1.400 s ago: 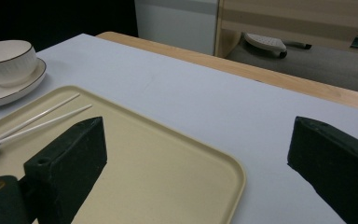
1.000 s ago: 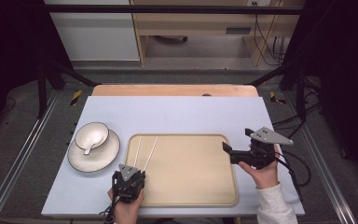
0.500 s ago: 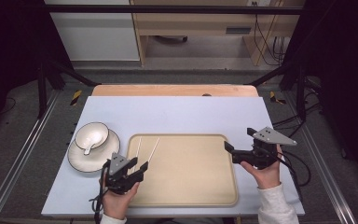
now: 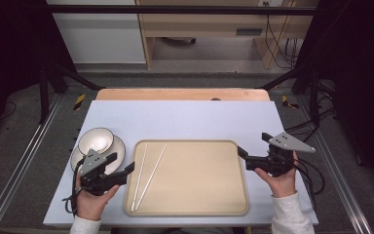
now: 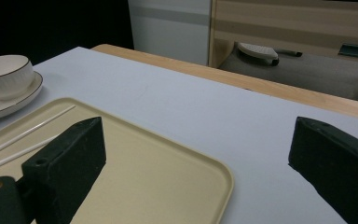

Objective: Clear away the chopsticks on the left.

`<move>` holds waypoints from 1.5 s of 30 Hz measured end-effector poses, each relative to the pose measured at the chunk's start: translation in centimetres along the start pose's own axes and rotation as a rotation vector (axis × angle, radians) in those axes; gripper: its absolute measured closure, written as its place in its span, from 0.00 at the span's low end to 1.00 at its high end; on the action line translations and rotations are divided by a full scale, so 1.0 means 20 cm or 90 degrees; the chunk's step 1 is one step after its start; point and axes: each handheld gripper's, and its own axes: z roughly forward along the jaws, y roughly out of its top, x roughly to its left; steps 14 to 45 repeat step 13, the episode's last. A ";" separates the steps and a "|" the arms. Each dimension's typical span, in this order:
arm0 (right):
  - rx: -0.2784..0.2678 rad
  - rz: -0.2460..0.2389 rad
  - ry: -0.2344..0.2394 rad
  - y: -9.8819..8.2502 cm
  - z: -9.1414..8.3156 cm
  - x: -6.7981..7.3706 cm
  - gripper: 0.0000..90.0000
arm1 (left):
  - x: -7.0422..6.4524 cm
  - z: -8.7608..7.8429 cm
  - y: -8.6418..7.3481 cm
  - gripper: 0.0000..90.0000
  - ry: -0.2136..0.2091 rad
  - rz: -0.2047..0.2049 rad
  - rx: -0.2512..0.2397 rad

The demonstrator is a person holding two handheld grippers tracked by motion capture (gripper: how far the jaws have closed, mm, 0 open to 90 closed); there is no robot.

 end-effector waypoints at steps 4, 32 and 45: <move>0.001 -0.003 -0.005 0.00 0.00 -0.01 0.05 | 0.06 -0.03 -0.03 0.25 0.000 -0.014 -0.013; 0.011 0.006 -0.009 -0.02 0.02 -0.02 0.05 | 0.16 -0.08 -0.07 0.21 0.023 -0.024 -0.016; 0.011 0.006 -0.009 -0.02 0.02 -0.02 0.05 | 0.16 -0.08 -0.07 0.21 0.023 -0.024 -0.016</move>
